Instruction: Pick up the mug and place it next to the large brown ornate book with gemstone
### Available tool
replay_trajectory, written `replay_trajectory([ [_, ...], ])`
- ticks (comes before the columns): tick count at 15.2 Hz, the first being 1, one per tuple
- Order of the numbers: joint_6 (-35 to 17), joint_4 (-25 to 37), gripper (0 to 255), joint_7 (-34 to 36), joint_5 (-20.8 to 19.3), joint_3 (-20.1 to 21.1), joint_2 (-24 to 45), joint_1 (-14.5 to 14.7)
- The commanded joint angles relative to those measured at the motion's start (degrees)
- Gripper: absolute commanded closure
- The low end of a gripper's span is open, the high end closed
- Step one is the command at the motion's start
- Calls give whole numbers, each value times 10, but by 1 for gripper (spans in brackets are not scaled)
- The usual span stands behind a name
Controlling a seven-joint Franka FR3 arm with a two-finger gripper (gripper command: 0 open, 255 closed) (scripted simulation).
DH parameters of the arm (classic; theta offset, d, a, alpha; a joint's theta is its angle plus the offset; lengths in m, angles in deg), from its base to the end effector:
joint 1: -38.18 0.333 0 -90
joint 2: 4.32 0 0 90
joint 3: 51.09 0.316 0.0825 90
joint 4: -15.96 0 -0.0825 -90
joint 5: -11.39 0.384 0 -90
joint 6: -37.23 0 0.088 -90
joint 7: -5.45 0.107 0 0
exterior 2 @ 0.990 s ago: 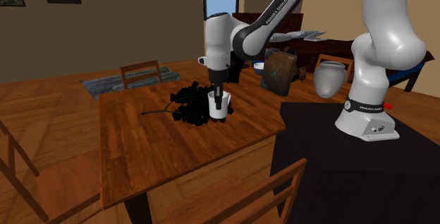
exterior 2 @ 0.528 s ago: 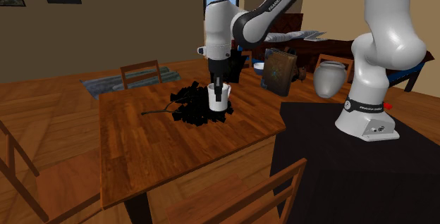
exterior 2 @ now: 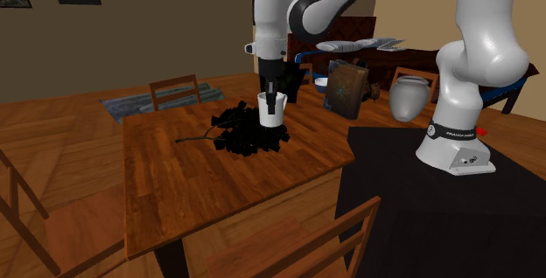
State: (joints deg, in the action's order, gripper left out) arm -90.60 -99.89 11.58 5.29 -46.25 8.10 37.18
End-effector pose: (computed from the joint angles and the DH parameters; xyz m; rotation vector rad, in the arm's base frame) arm 0.5874 0.0348 0.3436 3.0754 0.0365 -0.0010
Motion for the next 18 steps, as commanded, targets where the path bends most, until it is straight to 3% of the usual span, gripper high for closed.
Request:
replay_trajectory([
  [1, 15, 9, 255, -2, 2, 0, -7, 0],
  [18, 135, 79, 255, -15, 13, 3, -57, -1],
])
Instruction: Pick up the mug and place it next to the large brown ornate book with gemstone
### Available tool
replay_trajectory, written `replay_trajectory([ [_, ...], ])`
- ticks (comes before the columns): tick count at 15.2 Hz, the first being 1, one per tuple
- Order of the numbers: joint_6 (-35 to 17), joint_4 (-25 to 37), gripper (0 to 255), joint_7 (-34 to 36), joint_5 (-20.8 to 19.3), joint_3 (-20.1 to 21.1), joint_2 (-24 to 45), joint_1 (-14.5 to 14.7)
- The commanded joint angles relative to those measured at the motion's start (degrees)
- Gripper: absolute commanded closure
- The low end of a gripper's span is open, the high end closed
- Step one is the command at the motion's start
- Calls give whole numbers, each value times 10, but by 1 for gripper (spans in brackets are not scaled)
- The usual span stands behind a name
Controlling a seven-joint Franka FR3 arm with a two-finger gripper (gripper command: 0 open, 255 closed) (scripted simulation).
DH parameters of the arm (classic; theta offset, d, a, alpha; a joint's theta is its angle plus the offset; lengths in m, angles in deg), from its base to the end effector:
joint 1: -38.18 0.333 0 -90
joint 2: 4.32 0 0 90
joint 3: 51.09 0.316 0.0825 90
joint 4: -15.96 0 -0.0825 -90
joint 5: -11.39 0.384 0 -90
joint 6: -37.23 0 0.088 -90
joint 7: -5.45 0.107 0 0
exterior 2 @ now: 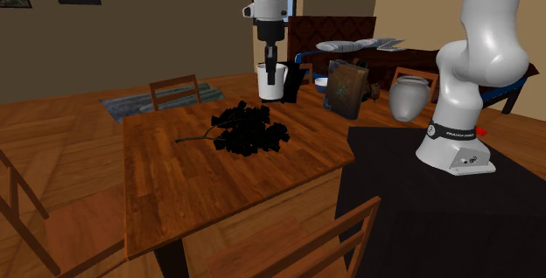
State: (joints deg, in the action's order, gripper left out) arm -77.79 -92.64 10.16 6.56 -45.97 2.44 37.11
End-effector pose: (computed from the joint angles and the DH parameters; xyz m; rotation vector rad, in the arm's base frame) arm 0.5878 0.0351 0.4401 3.0754 0.0365 -0.0004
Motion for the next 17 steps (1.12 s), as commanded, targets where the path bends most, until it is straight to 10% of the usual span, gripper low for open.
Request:
replay_trajectory([
  [1, 14, 11, 255, -2, 1, 0, -3, 0],
  [17, 127, 109, 255, -10, 5, 1, -18, 0],
])
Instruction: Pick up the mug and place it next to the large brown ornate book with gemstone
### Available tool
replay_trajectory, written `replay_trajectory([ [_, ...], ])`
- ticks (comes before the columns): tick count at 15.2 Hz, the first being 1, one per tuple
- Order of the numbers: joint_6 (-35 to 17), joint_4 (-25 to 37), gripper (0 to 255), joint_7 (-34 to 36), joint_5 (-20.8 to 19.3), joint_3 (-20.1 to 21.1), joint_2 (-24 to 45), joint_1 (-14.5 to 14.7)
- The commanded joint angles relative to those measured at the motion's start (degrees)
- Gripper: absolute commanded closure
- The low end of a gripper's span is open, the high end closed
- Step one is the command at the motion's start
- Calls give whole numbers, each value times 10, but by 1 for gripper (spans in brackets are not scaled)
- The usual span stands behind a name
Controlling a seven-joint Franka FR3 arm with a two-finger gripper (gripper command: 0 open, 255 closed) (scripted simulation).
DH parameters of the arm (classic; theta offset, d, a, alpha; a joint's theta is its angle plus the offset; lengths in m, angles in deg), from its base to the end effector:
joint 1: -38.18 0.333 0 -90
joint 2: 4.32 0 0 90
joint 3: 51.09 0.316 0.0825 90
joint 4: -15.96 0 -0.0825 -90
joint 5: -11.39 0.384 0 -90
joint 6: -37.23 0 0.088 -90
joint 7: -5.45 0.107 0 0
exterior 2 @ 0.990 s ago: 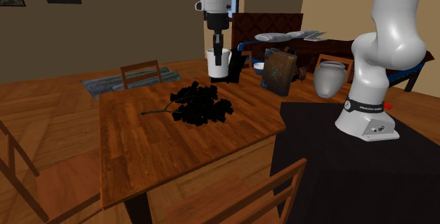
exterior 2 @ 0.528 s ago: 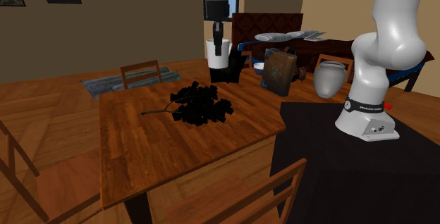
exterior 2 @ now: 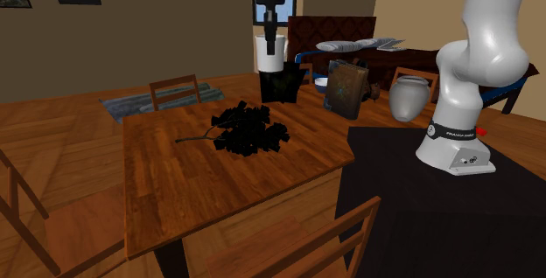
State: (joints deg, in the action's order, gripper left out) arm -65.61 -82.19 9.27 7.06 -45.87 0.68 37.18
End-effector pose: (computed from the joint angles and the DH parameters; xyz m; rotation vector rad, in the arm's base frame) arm 0.5888 0.0353 0.5265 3.0755 0.0364 -0.0006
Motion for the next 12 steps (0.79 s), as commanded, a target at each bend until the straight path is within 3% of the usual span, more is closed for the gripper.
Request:
replay_trajectory([
  [1, 1, -13, 255, -12, 2, -5, -15, -7],
  [12, -31, -159, 255, -144, 1, -75, -138, -71],
])
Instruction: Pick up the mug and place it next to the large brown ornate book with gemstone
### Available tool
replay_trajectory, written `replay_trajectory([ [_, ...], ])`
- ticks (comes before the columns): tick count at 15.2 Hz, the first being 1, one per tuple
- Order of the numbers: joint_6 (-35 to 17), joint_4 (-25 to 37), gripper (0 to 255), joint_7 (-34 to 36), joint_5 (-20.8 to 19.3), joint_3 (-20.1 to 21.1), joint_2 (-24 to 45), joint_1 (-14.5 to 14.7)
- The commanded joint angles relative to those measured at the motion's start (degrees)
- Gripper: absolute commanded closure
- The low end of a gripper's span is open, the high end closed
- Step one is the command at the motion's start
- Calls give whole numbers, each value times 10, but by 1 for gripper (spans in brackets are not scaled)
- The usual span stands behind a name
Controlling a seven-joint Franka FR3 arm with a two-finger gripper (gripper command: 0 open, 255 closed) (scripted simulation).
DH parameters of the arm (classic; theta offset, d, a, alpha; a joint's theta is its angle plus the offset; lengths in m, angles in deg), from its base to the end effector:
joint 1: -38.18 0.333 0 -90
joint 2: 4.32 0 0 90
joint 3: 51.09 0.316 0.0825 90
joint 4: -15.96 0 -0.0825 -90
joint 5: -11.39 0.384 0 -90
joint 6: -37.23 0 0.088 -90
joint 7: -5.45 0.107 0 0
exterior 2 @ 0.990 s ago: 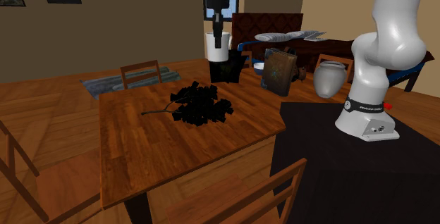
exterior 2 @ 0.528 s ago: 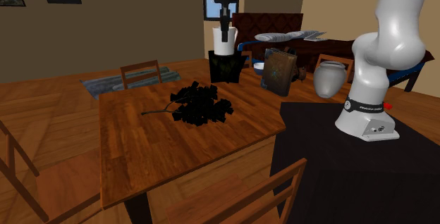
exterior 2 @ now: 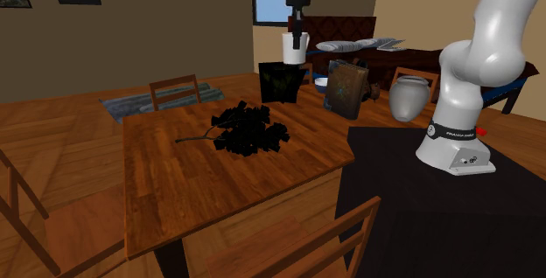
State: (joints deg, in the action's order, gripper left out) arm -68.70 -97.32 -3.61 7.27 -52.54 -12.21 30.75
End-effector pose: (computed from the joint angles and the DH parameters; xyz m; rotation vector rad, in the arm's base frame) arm 0.5123 -0.0863 0.5290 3.0750 0.0350 -0.0015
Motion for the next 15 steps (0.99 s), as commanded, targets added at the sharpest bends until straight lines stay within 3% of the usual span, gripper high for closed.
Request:
replay_trajectory([
  [1, -2, -17, 255, -28, -3, -16, -17, -12],
  [15, -16, -74, 255, -212, -34, -134, -76, -93],
])
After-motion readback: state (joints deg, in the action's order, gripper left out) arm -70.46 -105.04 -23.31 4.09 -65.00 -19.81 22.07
